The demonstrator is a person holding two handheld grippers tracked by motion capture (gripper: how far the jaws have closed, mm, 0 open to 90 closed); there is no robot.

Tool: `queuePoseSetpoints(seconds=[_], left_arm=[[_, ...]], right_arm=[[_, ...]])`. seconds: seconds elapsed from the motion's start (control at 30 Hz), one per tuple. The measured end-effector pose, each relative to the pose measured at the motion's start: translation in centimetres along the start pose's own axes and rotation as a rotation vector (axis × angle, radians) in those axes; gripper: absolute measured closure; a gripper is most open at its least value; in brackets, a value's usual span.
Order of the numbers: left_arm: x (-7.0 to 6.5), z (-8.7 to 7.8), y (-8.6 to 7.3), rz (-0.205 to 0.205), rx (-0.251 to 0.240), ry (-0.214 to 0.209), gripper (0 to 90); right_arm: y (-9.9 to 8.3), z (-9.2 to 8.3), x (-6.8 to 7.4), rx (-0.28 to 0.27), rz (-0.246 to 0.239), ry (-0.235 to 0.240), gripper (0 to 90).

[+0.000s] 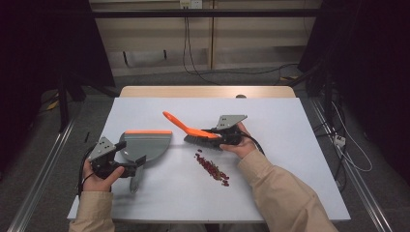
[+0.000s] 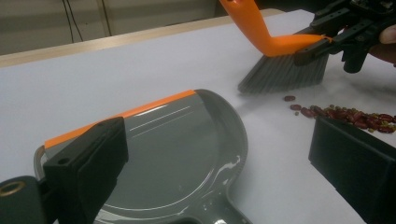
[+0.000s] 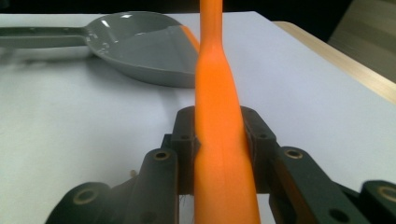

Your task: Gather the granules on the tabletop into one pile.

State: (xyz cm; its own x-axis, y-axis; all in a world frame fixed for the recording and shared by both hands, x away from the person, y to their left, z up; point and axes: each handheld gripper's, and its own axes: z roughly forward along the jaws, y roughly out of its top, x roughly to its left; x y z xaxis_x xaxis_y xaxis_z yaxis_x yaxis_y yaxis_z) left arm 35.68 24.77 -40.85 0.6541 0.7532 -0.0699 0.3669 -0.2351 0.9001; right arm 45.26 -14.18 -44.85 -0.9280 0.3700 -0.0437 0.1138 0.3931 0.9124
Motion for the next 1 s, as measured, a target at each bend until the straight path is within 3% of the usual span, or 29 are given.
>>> queuePoseSetpoints(seconds=[0.17, 0.33, 0.7, 1.0], left_arm=[[0.1, -0.1, -0.1, -0.001, 0.0, 0.004, 4.5], [0.2, -0.2, -0.1, -0.007, 0.001, 0.003, 4.6], [0.2, -0.4, 0.0, -0.005, -0.008, 0.001, 4.6], [0.1, -0.5, 0.0, -0.01, -0.016, 0.001, 4.6]], right_arm=[[0.3, -0.1, 1.1, 0.046, -0.08, 0.076, 71.1], [0.3, -0.8, 2.1, 0.079, -0.112, 0.122, 70.6], [0.0, -2.3, 4.1, 0.123, -0.153, 0.159, 70.0], [-0.2, -3.3, 5.6, 0.126, -0.136, 0.167, 69.8]])
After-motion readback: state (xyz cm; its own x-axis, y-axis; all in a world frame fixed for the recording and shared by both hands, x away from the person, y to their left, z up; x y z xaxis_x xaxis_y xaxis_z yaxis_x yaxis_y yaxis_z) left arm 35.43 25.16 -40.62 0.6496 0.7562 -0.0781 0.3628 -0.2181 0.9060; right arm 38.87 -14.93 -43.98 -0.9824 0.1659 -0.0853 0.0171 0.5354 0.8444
